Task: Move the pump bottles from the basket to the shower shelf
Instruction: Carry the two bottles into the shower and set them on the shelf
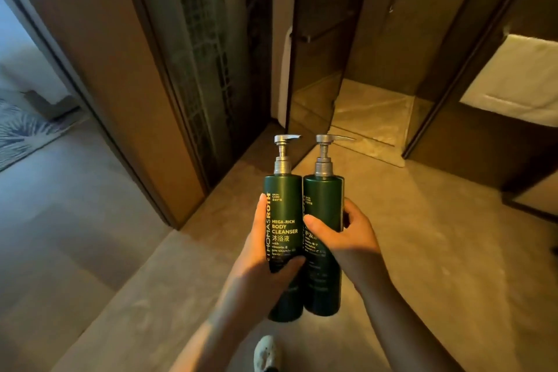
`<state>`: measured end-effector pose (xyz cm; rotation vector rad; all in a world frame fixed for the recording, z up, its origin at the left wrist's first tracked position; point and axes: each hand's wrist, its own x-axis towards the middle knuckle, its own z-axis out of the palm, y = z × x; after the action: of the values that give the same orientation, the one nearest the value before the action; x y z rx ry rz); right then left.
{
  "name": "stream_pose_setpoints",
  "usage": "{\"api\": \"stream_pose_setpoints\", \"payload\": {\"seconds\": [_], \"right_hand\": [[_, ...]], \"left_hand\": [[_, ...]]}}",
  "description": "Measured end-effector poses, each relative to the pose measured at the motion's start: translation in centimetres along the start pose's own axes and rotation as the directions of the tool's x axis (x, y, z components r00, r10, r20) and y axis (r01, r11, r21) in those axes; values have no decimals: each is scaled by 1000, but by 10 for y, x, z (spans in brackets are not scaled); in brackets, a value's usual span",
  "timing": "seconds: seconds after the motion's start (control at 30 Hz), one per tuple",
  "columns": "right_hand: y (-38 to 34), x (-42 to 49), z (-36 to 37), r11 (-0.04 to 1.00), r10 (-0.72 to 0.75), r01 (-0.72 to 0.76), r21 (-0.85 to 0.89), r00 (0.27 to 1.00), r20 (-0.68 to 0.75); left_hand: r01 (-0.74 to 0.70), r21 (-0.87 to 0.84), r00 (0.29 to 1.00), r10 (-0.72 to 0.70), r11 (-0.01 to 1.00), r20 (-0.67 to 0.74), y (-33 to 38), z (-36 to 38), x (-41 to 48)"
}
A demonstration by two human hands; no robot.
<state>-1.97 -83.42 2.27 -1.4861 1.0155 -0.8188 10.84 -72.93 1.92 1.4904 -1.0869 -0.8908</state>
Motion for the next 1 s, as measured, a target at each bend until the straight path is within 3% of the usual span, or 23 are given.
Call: {"api": "stream_pose_setpoints", "payload": {"seconds": [0.23,0.53,0.7,1.0], "right_hand": [[-9,86,0,978,-155,120,-171,964,-215],[3,157,-65,985,-130,73,-158,913,-387],[11,207,-119,988,-118,66,-136,900,-420],[24,316,-242,984,-125,57,-170,898,-423]], "left_hand": [[-66,171,998,63,983,18,-11,-9,116],[-55,162,982,24,985,185,-2,53,223],[-65,134,964,28,989,265,6,104,285],[-55,126,974,26,991,226,35,212,402]]}}
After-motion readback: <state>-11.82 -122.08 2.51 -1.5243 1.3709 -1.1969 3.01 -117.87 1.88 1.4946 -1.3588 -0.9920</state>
